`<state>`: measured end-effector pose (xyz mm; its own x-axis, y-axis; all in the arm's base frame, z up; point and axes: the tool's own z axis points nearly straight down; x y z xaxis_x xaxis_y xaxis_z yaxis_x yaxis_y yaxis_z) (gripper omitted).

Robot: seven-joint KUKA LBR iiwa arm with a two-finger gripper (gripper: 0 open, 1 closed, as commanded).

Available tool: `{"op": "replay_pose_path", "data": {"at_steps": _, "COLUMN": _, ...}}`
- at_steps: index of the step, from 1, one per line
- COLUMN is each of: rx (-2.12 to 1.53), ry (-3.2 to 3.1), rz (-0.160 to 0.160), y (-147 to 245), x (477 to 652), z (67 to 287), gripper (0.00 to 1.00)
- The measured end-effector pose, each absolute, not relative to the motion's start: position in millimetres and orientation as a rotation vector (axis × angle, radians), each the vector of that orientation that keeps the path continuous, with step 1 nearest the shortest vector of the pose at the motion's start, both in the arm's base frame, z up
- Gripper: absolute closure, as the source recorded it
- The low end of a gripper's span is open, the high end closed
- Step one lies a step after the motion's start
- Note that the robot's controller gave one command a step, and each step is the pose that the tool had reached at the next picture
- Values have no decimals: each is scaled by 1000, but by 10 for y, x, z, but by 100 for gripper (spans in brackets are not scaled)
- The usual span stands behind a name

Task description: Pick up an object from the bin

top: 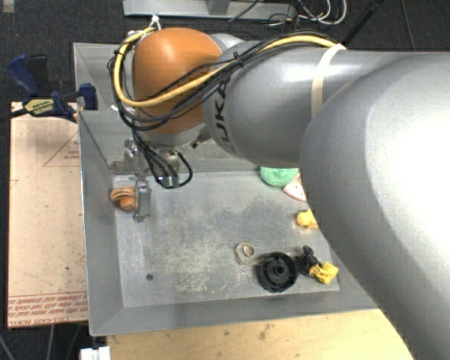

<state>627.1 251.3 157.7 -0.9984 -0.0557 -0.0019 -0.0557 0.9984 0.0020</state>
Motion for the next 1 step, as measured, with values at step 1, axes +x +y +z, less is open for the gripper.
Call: {"op": "replay_pose_path", "data": {"at_steps": 1, "rx": -122, "ry": 3142, "rz": 0, "y": 2526, "x": 6336, "z": 959, "gripper": 0}}
